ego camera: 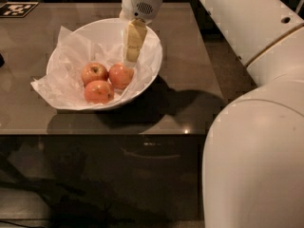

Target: Pick apple from white bowl

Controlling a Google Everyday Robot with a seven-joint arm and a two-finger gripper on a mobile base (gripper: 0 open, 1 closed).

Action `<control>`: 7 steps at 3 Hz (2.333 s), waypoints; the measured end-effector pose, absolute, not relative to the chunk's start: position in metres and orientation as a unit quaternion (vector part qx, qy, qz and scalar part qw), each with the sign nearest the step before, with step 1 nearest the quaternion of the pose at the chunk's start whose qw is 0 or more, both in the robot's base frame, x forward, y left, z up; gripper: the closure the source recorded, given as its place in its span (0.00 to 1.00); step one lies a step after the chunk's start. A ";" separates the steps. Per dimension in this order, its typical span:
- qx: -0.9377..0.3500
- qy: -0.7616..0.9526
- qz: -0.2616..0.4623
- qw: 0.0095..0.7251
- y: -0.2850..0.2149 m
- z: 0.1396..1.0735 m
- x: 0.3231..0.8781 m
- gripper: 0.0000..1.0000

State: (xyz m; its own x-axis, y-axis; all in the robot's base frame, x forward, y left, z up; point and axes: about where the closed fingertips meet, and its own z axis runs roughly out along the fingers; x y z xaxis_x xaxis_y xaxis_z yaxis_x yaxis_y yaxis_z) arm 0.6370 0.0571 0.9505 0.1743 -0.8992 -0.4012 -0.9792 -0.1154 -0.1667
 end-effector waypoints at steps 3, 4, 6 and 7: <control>-0.730 0.657 0.104 0.161 0.067 0.878 0.627 0.00; -0.730 0.656 0.104 0.161 0.067 0.878 0.627 0.00; -0.731 0.644 0.106 0.198 0.054 0.923 0.626 0.00; -0.730 0.643 0.121 0.195 0.060 0.912 0.628 0.00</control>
Offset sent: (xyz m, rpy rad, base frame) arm -0.0161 0.0075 -0.0884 -0.0729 0.0893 -0.0501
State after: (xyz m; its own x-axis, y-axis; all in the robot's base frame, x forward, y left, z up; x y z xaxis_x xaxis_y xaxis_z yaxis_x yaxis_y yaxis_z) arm 0.6281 0.0601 0.9117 0.1429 -0.8927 -0.4274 -0.9869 -0.0956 -0.1303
